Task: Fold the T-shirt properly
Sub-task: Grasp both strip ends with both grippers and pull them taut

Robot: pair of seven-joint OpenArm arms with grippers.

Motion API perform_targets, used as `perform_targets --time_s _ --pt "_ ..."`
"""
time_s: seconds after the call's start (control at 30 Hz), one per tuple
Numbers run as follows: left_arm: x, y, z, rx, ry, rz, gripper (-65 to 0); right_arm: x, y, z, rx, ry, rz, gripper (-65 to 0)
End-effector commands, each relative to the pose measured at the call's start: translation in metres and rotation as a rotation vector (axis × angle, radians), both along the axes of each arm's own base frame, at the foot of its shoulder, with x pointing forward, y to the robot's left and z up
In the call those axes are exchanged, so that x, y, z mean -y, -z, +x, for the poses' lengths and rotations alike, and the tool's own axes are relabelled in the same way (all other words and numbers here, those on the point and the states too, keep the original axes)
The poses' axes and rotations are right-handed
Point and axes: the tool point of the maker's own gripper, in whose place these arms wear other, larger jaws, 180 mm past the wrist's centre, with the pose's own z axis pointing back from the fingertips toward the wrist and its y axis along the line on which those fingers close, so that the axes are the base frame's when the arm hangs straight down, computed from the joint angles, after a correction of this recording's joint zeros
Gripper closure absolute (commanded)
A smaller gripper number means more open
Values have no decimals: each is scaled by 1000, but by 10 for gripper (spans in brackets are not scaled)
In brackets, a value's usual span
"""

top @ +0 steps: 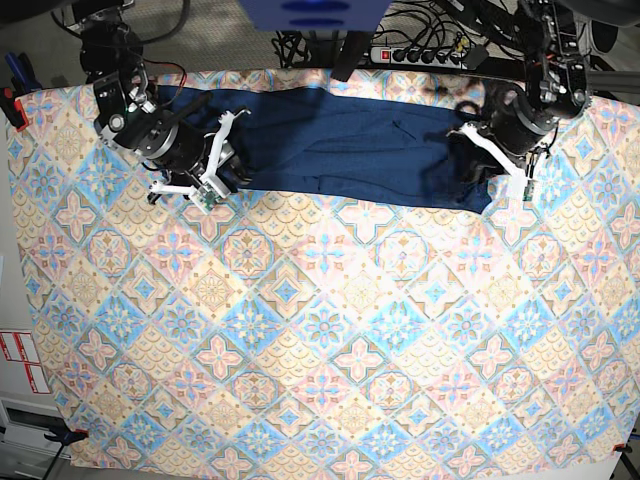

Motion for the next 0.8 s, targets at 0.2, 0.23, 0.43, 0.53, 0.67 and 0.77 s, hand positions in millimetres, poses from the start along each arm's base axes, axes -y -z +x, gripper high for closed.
perform_targets --time_s 0.2,0.23,0.43,0.53,0.67,0.77 --pt "54 -7 0 24 111 -84 -64 -2 -12 7 43 -4 26 -135" --pt "58 -6 0 18 111 -91 -64 -1 -12 8 44 0 24 -135" --pt "88 -8 8 11 143 -133 -66 23 -17 18 70 66 1 -135" --pt "100 -9 13 12 157 -145 -68 34 -21 24 84 96 -10 -135" --pt "118 -12 13 17 205 -163 -70 48 -25 30 102 134 -24 -135" --pt "126 -11 10 10 227 -166 -70 55 -27 32 110 151 -30 -135"
